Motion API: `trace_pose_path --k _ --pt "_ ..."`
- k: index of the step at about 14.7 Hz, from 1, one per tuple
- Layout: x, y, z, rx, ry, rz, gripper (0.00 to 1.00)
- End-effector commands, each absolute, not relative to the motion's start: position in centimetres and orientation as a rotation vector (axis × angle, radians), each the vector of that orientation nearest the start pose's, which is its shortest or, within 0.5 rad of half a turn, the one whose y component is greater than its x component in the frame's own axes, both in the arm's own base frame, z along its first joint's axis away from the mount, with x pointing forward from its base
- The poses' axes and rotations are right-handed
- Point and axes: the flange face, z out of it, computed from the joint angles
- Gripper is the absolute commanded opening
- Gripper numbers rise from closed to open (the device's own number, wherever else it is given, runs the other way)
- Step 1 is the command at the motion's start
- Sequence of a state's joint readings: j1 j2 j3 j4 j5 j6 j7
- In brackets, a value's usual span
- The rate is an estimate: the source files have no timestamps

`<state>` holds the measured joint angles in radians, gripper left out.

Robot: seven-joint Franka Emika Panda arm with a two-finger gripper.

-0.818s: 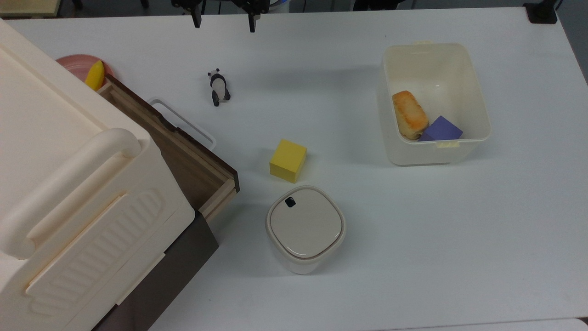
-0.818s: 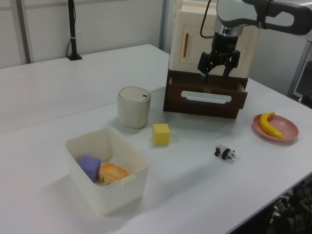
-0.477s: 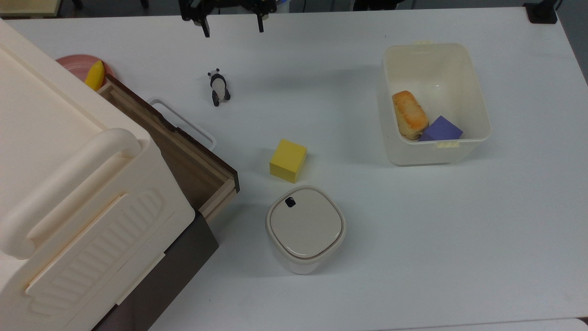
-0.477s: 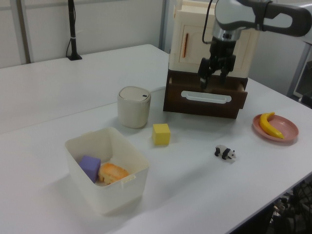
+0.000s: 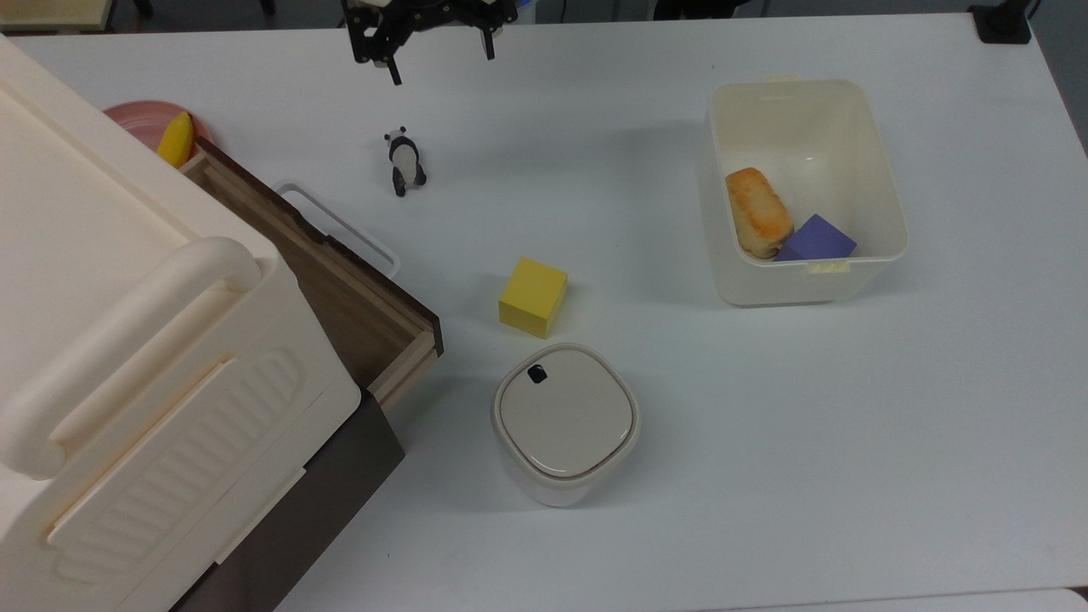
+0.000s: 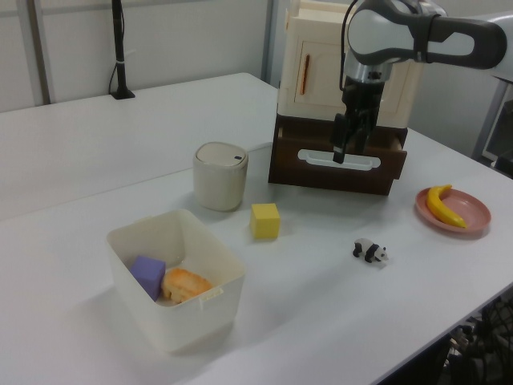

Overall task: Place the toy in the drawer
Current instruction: 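Move the open gripper down toward the black-and-white panda toy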

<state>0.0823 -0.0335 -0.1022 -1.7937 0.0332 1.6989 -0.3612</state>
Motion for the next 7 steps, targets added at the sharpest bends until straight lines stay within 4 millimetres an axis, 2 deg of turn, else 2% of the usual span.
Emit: trace_pose_path --k 1,3,4,7 --pt "53.5 -0.9 54.3 -3.038 -0.5 0.079 1.0" --pt "53.5 -1.3 53.9 -3.06 -0.352 0.085 1.0" --pt "53.4 -1.6 53.8 -3.065 -0.331 0.09 1.0" --pt "53.1 -3.1 51.6 -3.077 -0.287 0.121 1.0"
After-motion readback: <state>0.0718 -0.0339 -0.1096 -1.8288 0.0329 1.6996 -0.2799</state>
